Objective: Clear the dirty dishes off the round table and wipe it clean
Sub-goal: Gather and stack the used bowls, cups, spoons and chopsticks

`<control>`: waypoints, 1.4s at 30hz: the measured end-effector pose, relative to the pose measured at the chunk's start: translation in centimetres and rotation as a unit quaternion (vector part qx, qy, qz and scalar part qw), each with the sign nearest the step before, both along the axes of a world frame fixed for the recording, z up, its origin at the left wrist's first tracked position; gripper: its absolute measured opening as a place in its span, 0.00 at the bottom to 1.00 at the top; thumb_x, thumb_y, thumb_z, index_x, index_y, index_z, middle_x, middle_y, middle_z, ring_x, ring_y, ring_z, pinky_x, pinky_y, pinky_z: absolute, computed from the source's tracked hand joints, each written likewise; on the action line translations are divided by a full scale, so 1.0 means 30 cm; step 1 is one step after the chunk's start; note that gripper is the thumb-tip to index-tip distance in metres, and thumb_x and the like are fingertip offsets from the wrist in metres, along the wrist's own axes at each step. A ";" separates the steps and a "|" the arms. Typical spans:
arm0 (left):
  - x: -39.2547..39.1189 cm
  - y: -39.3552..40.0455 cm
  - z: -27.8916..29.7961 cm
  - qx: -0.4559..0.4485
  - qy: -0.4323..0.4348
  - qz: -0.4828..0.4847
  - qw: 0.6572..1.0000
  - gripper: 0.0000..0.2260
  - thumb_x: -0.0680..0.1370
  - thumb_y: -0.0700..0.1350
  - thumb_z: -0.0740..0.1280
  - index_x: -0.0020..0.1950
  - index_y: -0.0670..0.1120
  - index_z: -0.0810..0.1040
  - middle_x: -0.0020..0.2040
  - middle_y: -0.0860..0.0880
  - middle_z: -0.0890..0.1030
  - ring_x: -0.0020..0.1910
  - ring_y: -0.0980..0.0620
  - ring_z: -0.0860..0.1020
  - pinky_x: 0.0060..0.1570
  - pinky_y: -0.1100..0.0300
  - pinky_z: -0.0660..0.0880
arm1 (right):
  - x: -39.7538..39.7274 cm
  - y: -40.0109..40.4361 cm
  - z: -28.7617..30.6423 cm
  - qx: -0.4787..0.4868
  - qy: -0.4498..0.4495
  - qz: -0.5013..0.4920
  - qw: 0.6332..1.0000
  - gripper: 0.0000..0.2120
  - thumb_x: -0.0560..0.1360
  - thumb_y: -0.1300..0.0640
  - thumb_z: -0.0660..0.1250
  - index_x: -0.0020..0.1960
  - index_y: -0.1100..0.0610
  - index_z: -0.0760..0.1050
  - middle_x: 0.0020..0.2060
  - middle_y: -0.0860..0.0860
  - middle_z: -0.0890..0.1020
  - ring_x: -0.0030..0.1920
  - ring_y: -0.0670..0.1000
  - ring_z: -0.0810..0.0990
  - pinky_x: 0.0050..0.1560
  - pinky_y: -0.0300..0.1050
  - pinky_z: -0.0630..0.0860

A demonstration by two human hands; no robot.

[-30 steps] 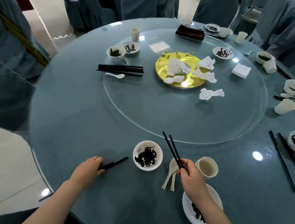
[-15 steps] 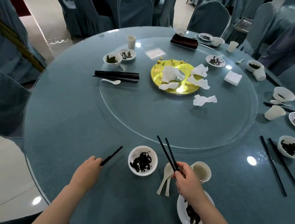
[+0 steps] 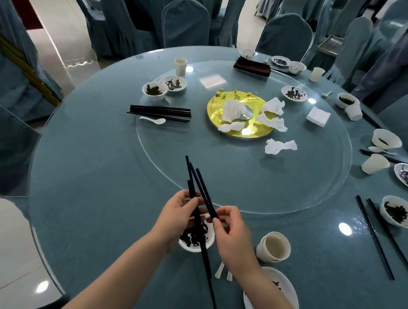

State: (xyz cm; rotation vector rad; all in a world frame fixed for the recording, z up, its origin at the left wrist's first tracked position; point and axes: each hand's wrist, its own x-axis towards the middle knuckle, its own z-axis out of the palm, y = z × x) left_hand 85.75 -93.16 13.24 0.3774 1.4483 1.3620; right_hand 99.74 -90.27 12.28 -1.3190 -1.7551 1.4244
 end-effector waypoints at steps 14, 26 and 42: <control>0.093 0.007 -0.056 -0.044 -0.186 0.095 0.977 0.09 0.85 0.42 0.55 0.57 0.39 0.72 0.40 0.44 0.75 0.35 0.50 0.76 0.26 0.63 0.75 | -0.001 -0.047 -0.067 0.219 -0.224 0.083 0.946 0.10 0.77 0.56 0.65 0.58 0.48 0.75 0.50 0.41 0.81 0.47 0.50 0.76 0.49 0.51 0.74; -0.067 0.053 -0.003 0.109 -0.217 0.246 0.938 0.11 0.85 0.43 0.54 0.46 0.44 0.71 0.35 0.48 0.74 0.34 0.51 0.73 0.48 0.53 0.78 | 0.072 -0.075 -0.122 -0.292 0.094 -0.160 0.938 0.13 0.82 0.57 0.57 0.51 0.59 0.80 0.40 0.55 0.84 0.41 0.51 0.79 0.44 0.43 0.76; 0.093 0.010 -0.039 0.134 -0.191 0.170 0.957 0.10 0.85 0.43 0.54 0.47 0.43 0.72 0.34 0.48 0.72 0.35 0.51 0.72 0.48 0.54 0.78 | -0.043 -0.106 -0.059 -0.342 0.187 -0.243 0.888 0.10 0.80 0.63 0.57 0.44 0.63 0.75 0.33 0.57 0.79 0.33 0.52 0.77 0.37 0.45 0.76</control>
